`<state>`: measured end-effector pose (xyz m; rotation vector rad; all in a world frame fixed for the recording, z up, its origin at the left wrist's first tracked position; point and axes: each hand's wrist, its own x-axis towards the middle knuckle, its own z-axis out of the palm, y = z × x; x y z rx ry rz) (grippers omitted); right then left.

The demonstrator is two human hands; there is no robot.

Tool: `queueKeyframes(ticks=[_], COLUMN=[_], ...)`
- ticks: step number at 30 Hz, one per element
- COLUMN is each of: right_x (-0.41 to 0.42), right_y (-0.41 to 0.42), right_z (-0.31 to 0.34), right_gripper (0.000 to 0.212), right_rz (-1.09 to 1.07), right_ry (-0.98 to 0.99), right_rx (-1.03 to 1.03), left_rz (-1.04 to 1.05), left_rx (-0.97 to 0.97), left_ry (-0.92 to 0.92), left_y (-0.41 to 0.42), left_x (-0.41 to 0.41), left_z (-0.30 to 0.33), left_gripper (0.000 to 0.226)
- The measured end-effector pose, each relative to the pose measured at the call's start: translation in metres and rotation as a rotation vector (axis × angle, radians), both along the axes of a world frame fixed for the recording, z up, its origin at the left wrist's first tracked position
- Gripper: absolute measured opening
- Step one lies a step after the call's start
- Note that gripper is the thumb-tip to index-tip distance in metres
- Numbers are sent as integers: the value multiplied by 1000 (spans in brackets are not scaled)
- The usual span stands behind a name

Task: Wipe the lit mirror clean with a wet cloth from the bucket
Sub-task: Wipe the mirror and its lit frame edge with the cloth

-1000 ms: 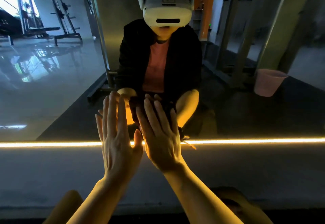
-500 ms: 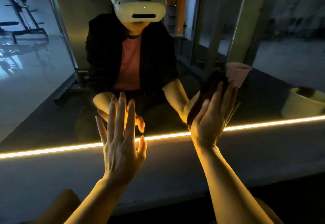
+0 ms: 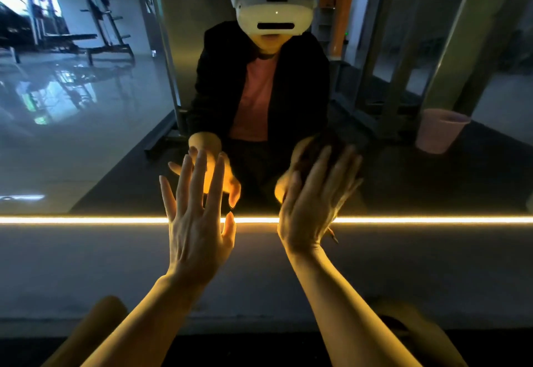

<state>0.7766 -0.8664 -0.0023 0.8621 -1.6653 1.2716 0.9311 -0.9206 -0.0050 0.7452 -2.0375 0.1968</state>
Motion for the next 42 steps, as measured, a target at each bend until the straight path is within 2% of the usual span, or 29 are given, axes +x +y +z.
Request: queueKeyframes(ticks=[3, 5, 7, 10, 11, 12, 14, 17, 19, 21, 24, 25, 27, 28, 31, 32, 33, 35, 37, 39, 41, 42], right_x=[33, 43, 32, 19, 20, 24, 41, 65, 62, 57, 54, 57, 68, 74, 67, 54, 42, 25, 15, 20, 42, 53], right_y=[-24, -29, -21, -12, -12, -14, -22, -33, -32, -28, -30, -34, -43, -46, -35, -28, -22, -15, -10, -16, -31, -40], right_z=[-18, -21, -18, -1, 4, 6, 2, -27, -25, -3, 52, 67, 79, 73, 45, 49, 63, 103, 152, 196, 220, 218], right_gripper=[56, 56, 56, 55, 55, 56, 57, 61, 63, 58, 52, 51, 53, 56, 55, 56, 57, 60, 59, 48, 46, 47], right_rz=[167, 204, 96, -6, 4, 18, 56, 126, 134, 93, 38, 24, 40, 63, 70, 66, 72, 101, 83, -30, -84, -61], right_ry=[408, 485, 335, -229, -354, -392, -216, 246, 361, 260, -70, -87, 117, 320, 1116, 1245, 1252, 994, 617, 292, 117, 151], right_rx=[306, 370, 297, -58, -147, -168, -17, 305, 359, 290, -28, -77, 50, 213, 790, 886, 879, 696, 396, 71, -92, -74], left_rz=[47, 31, -19, -83, -93, -101, -113, -131, -125, -106, -113, -116, -105, -99, -96, -95, -93, -78, -58, -52, -65, -66], left_rx=[70, 71, 47, 32, 34, 45, 61, 78, 88, 115, 158, 169, 186, 200, 185, 161, 133, 76, 32, -27, -97, -135], left_ry=[14, 4, -24, -17, -5, 4, 14, 26, 28, 18, 24, 34, 60, 67, 35, 7, -19, -47, -54, -58, -50, -47], left_y=[-9, -12, -12, -12, -12, -11, -12, -16, -21, -24, -28, -30, -33, -34, -37, -39, -43, -53, -61, -66, -70, -73], left_x=[23, 32, 35, 33, 31, 30, 29, 36, 45, 57, 74, 77, 81, 83, 94, 100, 107, 121, 130, 131, 128, 126], left_z=[-1, -4, -6, -3, -2, -1, -1, -4, -4, -3, 5, 9, 23, 30, 54, 63, 72, 94, 119, 143, 166, 176], left_gripper=[107, 110, 111, 107, 105, 102, 99, 98, 99, 102, 105, 107, 108, 109, 109, 109, 109, 111, 114, 116, 116, 114])
